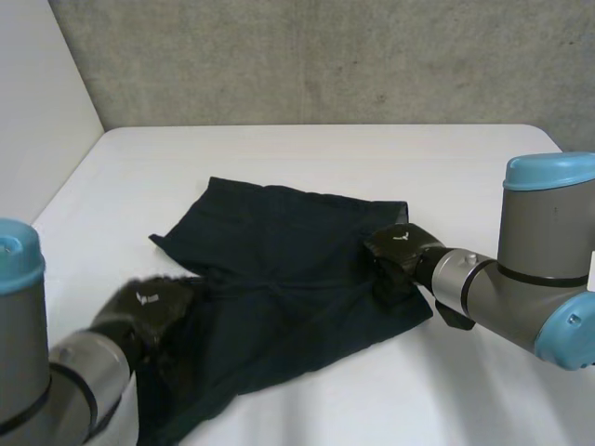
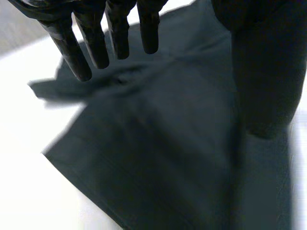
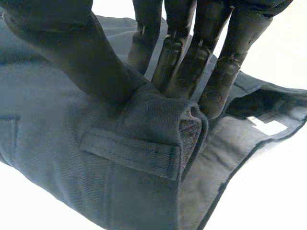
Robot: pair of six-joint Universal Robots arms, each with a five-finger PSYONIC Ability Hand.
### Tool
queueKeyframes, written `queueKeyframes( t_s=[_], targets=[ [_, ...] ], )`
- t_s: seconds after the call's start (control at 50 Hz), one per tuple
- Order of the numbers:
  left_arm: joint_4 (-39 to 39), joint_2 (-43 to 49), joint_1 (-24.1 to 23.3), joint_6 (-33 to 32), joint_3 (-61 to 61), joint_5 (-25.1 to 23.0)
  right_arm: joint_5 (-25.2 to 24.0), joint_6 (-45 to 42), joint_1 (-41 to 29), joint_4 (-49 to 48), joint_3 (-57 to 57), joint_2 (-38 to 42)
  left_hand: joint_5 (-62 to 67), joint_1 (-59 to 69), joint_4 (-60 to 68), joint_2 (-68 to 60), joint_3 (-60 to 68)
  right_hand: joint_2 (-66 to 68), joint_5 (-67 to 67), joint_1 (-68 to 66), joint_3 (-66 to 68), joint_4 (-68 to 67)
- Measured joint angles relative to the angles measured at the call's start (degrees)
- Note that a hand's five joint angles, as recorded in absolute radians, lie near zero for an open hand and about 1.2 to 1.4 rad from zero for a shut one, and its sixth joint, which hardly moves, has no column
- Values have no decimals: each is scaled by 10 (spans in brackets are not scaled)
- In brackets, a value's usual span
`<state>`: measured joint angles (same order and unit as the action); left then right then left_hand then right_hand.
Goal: Fold the shorts.
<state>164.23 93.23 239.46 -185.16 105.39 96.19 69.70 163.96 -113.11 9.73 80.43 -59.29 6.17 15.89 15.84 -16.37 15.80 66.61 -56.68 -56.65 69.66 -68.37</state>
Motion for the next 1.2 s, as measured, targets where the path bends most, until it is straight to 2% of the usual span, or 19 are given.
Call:
queueKeyframes(
  t_s=[0.12, 0.32, 0.36, 0.4, 0.5, 0.54, 0.6, 0.64, 0.66, 0.74, 0.78, 0.86, 0.92, 0.94, 1.04, 1.12, 1.2],
  targets=[
    [-22, 3, -26, 39, 21, 4, 11, 8, 3, -22, 8, -5, 0, 0, 0, 0, 0, 0, 0, 0, 0, 0],
    [2, 18, -42, 41, 43, 11, 14, 12, 7, -43, 39, -12, 14, 16, 15, -15, 18, 0, 0, 0, 0, 0],
    [15, 21, -42, 38, 45, 20, 14, 10, 7, -45, 44, -12, 91, 106, 93, -95, 93, 0, 0, 0, 0, 0],
    [34, 24, -42, 33, 45, 35, 13, 6, 7, -46, 52, -13, 232, 264, 238, -237, 242, 0, 0, 0, 0, 0],
    [93, 39, -41, -20, 36, 65, 11, -5, 6, -45, 56, -21, 428, 447, 436, -434, 434, 0, 0, 0, 0, 0],
    [115, 54, -40, -62, 26, 71, 12, -13, 5, -44, 55, -24, 491, 487, 508, -504, 506, 0, 0, 0, 0, 0],
    [137, 79, -37, -123, 7, 74, 13, -24, 5, -44, 52, -28, 492, 487, 526, -518, 520, 0, 0, 0, 0, 0],
    [137, 79, -37, -123, 7, 74, 13, -24, 5, -44, 52, -28, 492, 487, 526, -518, 520, 0, 0, 0, 0, 0],
    [162, 124, -29, -216, -29, 74, 15, -41, 6, -43, 46, -33, 492, 487, 528, -520, 521, 0, 0, 0, 0, 0],
    [174, 164, -19, -267, -74, 66, 17, -50, 6, -45, 33, -29, 492, 487, 529, -520, 523, 0, 0, 0, 0, 0],
    [180, 188, -14, -278, -112, 57, 20, -53, 5, -47, 23, -25, 492, 487, 529, -521, 523, 0, 0, 0, 0, 0],
    [209, 289, 4, -303, -276, 17, 45, -58, 2, -79, -29, 6, 492, 487, 529, -521, 524, 0, 0, 0, 0, 0],
    [217, 315, 7, -308, -319, 7, 53, -59, 1, -91, -40, 13, 492, 487, 529, -521, 524, 0, 0, 0, 0, 0],
    [239, 376, 17, -323, -420, -14, 79, -65, 0, -141, -70, 36, 492, 487, 529, -521, 524, 0, 0, 0, 0, 0],
    [289, 487, 35, -371, -583, -33, 108, -90, -2, -251, -104, 83, 492, 487, 529, -521, 524, 0, 0, 0, 0, 0],
    [327, 577, 46, -409, -692, -49, 111, -126, -2, -340, -131, 133, 492, 487, 529, -521, 524, 0, 0, 0, 0, 0],
    [359, 649, 53, -424, -769, -61, 102, -162, -3, -378, -169, 189, 492, 487, 529, -522, 524, 0, 0, 0, 0, 0]
  ],
)
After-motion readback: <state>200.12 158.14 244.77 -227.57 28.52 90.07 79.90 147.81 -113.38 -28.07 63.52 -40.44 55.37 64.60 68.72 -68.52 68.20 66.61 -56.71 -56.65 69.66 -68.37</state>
